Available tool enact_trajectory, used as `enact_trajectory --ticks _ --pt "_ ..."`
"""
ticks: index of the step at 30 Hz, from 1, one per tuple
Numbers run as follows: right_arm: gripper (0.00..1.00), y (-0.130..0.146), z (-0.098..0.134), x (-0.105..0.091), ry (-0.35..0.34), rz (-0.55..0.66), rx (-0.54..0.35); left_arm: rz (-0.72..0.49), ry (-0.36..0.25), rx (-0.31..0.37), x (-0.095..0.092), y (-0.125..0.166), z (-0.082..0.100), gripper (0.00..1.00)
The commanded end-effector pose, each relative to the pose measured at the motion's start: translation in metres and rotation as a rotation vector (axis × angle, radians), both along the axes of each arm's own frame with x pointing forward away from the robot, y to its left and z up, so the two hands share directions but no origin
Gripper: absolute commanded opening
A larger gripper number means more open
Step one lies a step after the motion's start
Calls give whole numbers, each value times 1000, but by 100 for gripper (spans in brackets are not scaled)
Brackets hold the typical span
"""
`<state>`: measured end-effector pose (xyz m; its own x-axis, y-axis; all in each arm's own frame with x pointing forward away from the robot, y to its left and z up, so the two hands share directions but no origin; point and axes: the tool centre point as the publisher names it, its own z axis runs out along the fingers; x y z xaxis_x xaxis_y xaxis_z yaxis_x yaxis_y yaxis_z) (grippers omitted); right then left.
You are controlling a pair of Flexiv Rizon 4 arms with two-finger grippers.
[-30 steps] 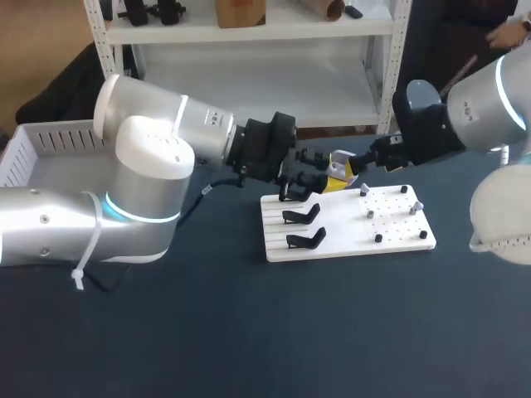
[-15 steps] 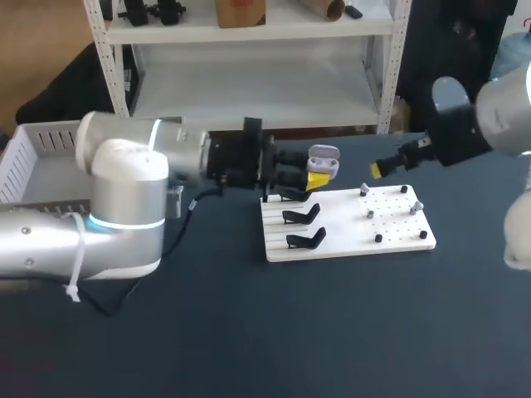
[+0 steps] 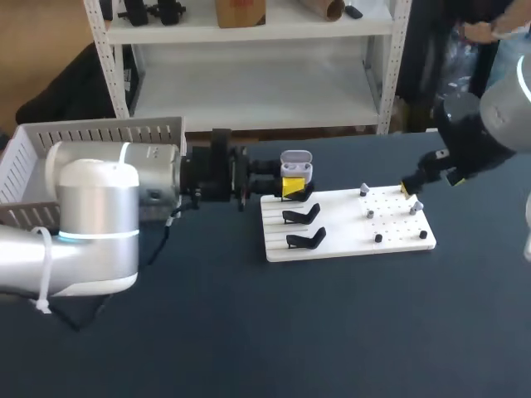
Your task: Pick up each earbud case from the left stands, insert the matching earbuds, close the lid, and place the case in the box.
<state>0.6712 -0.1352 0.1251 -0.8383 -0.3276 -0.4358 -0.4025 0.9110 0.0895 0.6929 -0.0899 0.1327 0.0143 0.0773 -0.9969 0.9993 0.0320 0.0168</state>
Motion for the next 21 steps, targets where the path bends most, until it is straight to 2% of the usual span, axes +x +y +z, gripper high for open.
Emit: enact_trajectory --ticks 1,9,10,12,15,17,18,21 --pt "100 -1 -2 -2 -41 -68 -91 77 16 -8 -9 12 3 0" --pt "100 -15 -6 -4 -39 -111 -137 91 35 -43 -11 19 4 0" --pt "100 -16 -8 -4 -38 -117 -142 93 37 -26 -11 20 5 0" --pt "100 -19 -10 -4 -37 -128 -144 87 51 -54 -11 20 3 0" --pt "100 -25 -19 -2 -32 -142 -91 83 49 -44 -11 21 2 0" --pt "100 -28 -25 -1 -29 -141 -112 72 53 -44 -11 23 1 0" --pt "100 -29 -28 0 -23 -143 -112 66 59 -66 -10 23 1 0" --pt "100 -33 -31 1 -19 -141 -146 57 49 -59 -11 24 0 0"
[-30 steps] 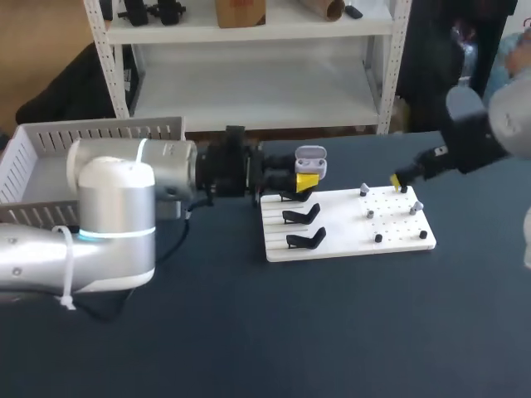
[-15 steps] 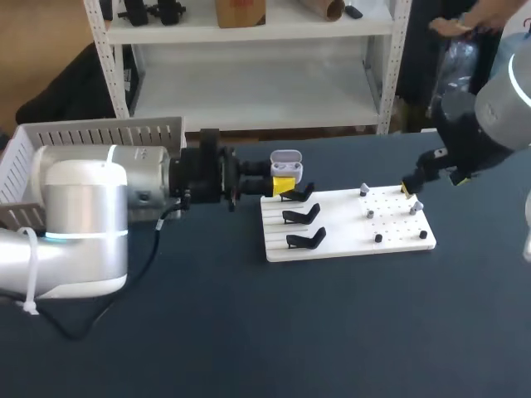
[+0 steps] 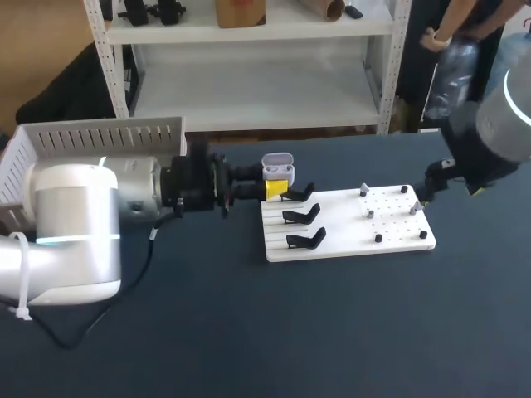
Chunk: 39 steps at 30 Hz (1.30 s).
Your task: Pick up each earbud case from the left stands, insert the matching earbuds, close the lid, and place the case in the box.
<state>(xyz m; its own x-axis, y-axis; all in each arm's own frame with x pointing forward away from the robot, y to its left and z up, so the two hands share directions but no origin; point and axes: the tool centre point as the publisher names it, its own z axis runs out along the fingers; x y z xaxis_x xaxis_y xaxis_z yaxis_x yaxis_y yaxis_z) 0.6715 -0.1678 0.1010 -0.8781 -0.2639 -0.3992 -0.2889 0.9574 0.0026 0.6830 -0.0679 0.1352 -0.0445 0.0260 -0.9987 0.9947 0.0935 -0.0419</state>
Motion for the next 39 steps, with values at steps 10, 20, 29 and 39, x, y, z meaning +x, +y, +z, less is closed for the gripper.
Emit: enact_trajectory --ticks 10,20,29,39 --pt "100 -3 -5 1 -36 -26 -90 -43 -27 2 -2 3 -1 0" --pt "100 -3 -5 1 -36 -26 -90 -43 -27 2 -2 3 -1 0" --pt "100 -5 -8 0 -47 -24 -128 -43 -27 2 -2 3 -1 0" --pt "100 -16 -41 15 -106 40 -269 -43 -27 2 -2 3 -1 0"
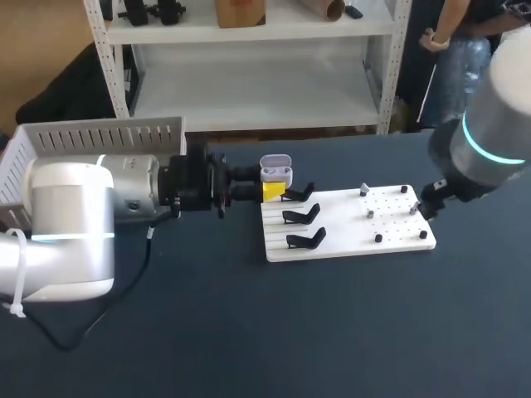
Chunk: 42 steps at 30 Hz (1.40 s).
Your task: Pick up each earbud case from the left stands, insert the matching earbuds, close the lid, and place the case in the box.
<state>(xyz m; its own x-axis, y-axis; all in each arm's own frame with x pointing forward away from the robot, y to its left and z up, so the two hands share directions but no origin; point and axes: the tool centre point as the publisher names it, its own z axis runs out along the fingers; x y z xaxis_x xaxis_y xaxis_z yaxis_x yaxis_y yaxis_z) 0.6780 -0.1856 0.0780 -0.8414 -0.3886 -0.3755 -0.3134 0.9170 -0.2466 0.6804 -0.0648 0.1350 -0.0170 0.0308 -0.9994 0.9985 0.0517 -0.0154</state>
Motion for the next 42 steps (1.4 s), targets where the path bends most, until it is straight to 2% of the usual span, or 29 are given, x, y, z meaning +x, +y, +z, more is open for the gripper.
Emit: enact_trajectory --ticks 1,4,8,17,32,38,40,42 --pt "100 2 -22 12 -31 9 -32 0 0 -2 1 0 -1 0" --pt "100 5 -27 16 -22 15 -64 0 0 -2 1 0 -1 0" --pt "100 7 -25 19 -21 13 -48 0 0 -2 1 0 -1 0" --pt "100 15 -17 19 56 54 1 0 0 -2 1 0 -1 0" --pt "98 48 -26 18 146 89 -28 0 0 -2 1 0 -1 0" --pt "75 49 -31 20 159 73 -35 0 0 -2 1 0 -1 0" --pt "61 49 -33 21 162 72 -39 0 0 -2 1 0 -1 0" --pt "60 47 -36 23 173 76 -38 0 0 -2 1 0 -1 0"
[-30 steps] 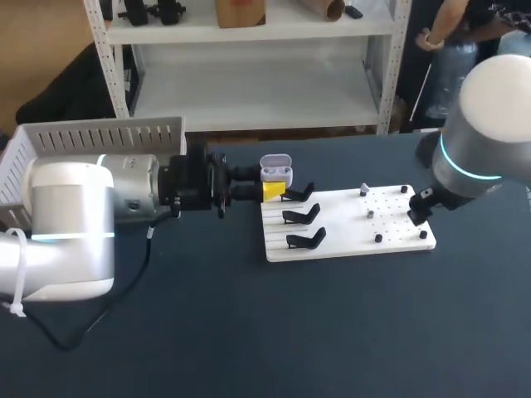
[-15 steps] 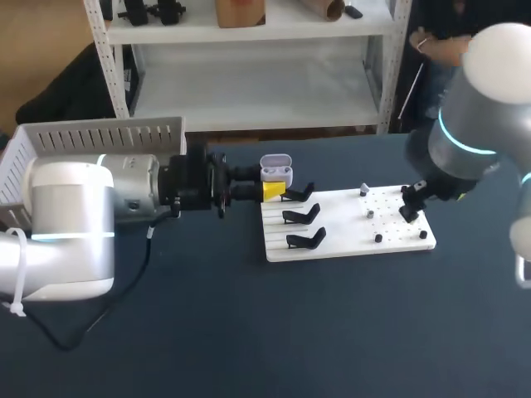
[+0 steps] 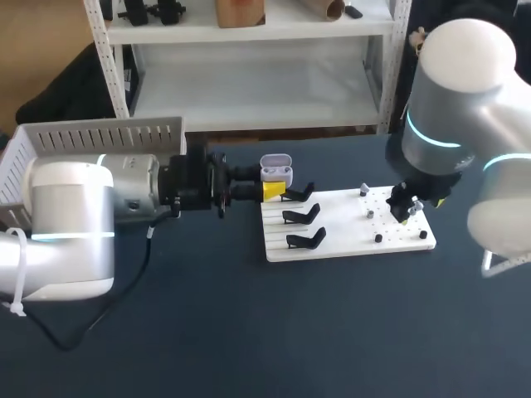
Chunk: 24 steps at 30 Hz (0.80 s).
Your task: Pick up each earbud case from the left stands, insert the matching earbuds, close the lid, and place the case in the box.
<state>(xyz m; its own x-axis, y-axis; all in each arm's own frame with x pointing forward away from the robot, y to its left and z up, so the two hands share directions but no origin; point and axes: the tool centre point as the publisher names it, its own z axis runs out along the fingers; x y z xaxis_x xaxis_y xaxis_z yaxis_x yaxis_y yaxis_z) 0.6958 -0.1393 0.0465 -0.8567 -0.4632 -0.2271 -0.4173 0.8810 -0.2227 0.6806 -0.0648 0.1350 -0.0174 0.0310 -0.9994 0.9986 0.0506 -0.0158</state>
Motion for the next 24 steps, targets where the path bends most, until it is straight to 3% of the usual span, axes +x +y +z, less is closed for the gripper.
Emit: enact_trajectory --ticks 1,2,3,7,24 --pt "57 0 -5 5 19 4 -4 1 -1 -2 1 0 -1 0" --pt "53 -1 -5 5 16 7 -6 1 -1 -2 1 0 -1 0" --pt "60 -3 -5 5 13 10 -10 1 -1 -2 1 0 -1 0" --pt "62 -8 -7 6 15 14 -23 1 -1 -2 1 0 -1 0" --pt "48 -14 -20 20 28 23 -48 1 -1 -2 1 0 -1 0"
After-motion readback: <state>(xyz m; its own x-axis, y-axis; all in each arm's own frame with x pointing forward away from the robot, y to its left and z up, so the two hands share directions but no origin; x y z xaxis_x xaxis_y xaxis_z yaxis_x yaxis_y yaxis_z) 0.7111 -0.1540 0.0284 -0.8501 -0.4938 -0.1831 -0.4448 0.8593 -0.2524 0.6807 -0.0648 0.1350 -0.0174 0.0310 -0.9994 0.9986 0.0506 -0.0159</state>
